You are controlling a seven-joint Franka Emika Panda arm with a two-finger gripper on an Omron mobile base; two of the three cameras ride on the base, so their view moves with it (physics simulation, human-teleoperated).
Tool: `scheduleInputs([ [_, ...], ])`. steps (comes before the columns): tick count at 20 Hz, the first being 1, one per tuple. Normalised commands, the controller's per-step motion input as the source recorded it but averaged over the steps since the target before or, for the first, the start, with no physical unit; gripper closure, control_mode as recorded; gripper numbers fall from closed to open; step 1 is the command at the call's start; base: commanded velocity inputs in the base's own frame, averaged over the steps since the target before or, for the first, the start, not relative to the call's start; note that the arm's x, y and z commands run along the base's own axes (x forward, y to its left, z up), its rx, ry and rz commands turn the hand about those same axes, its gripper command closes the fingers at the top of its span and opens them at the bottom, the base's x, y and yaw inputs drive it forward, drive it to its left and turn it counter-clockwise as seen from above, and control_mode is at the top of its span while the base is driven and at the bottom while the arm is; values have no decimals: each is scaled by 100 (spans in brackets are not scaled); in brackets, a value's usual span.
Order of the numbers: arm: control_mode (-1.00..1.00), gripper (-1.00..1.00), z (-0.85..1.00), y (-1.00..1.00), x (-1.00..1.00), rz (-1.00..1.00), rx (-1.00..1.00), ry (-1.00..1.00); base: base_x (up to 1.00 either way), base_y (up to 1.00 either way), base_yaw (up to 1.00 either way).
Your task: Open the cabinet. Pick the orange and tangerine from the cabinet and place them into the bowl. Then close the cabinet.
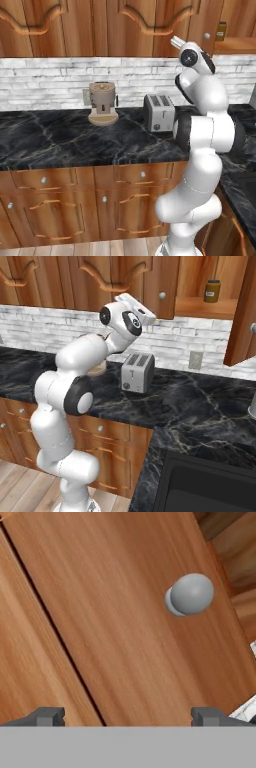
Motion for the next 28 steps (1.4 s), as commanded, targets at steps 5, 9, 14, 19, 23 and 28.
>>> scheduleInputs([
  [5, -100, -100, 0, -43, 72, 13, 11, 5, 0, 0, 0],
  [9, -100, -100, 0, -54, 90, 16, 16, 8, 0, 0, 0],
  [14, -100, -100, 0, -26, 46, 8, 9, 11, 0, 0, 0],
  [19, -100, -100, 65, 0, -89, -3, 14, 44, 0, 0, 0],
  [23, -100, -100, 64, 2, -21, -10, 3, 40, 0, 0, 0],
  [28, -100, -100, 0, 5, -60, 2, 0, 6, 0, 0, 0],
])
